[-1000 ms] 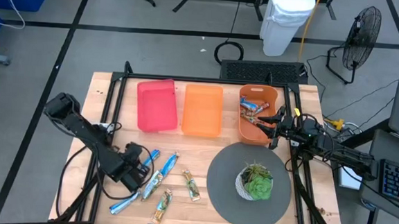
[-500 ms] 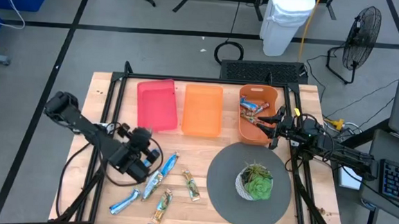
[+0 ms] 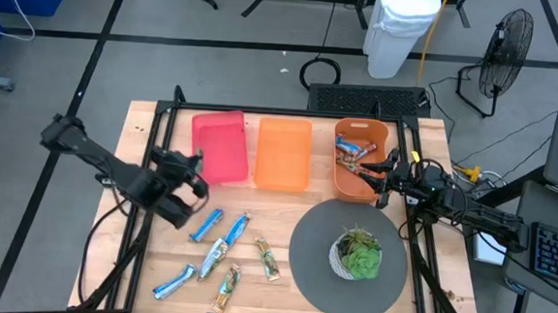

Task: Pick and place Granola Bars by type
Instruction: Put the middle blue granola bar into the pink bin, then put the top blue granola bar into the pink bin

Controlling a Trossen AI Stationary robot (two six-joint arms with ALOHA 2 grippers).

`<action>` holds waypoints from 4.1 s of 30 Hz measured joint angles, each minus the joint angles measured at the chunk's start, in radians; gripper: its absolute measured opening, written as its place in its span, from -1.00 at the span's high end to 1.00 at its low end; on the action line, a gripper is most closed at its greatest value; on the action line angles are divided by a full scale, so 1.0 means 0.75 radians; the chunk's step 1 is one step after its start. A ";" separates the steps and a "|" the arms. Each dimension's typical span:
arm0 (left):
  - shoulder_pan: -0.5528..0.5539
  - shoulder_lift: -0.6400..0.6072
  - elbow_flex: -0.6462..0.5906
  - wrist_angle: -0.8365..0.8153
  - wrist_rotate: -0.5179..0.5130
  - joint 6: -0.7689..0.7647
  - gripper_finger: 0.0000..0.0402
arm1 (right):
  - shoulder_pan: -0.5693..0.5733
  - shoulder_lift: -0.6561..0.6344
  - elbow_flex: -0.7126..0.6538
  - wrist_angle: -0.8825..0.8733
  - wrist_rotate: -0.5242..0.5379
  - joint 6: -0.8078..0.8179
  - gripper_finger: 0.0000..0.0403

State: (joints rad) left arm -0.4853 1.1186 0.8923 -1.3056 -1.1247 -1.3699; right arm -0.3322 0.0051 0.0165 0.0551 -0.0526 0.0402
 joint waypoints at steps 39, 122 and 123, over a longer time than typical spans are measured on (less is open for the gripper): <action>1.357 -0.410 -0.482 1.342 1.211 1.430 1.00 | 0.000 0.000 0.000 0.000 0.000 0.000 0.37; 0.376 -0.090 -0.480 1.121 1.498 0.610 0.93 | 0.000 0.000 0.000 0.000 0.000 0.000 0.37; 0.366 -0.082 -0.480 1.115 1.497 0.593 0.96 | 0.000 0.000 0.000 0.000 0.000 0.000 0.37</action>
State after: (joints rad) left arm -0.2104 1.0573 0.5320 -0.4690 -0.0015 -0.9255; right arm -0.3321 0.0049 0.0166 0.0551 -0.0527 0.0402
